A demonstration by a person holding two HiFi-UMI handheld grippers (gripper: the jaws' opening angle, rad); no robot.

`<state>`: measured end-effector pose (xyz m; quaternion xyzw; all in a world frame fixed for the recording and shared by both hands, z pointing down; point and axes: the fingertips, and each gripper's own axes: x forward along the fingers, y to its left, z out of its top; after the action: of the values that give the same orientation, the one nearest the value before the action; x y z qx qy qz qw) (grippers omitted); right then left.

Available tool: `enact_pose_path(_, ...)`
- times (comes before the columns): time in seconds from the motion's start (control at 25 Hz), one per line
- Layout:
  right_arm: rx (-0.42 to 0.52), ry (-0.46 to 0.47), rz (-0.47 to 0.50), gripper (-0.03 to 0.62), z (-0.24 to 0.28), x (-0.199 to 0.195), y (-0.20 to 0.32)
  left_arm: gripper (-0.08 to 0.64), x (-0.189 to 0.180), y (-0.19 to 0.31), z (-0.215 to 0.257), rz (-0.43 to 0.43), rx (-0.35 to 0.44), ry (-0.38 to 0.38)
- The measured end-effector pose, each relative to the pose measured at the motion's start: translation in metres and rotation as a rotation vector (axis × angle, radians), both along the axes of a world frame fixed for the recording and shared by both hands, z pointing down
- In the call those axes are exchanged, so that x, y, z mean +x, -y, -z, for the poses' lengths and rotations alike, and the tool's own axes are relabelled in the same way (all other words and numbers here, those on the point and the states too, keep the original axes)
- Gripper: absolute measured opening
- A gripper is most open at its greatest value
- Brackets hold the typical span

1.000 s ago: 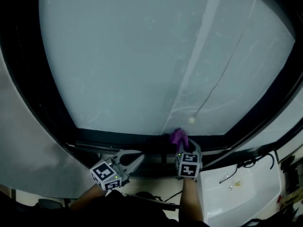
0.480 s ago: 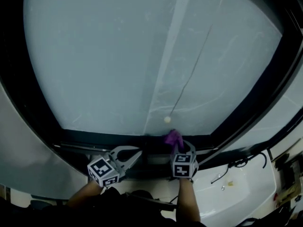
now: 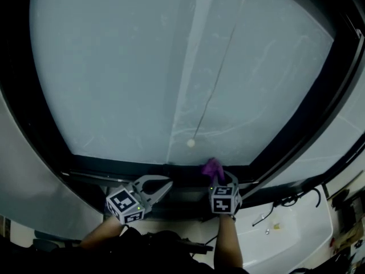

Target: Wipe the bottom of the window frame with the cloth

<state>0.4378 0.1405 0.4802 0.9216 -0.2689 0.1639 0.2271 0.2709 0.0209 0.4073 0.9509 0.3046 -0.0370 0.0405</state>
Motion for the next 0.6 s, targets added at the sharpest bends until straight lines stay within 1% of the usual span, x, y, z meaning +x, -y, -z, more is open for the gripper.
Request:
enact_pose_path(0.44, -0.02, 0.007, -0.052, 0.069, -0.002, 0.026, -0.04, -0.008, 0.006, -0.005, -0.004, 0.025, -0.034, 0.0)
enact_pose_path(0.6, -0.025, 0.012, -0.074, 0.069, -0.002, 0.035, -0.053, -0.008, 0.006, -0.005, -0.006, 0.027, -0.046, 0.012)
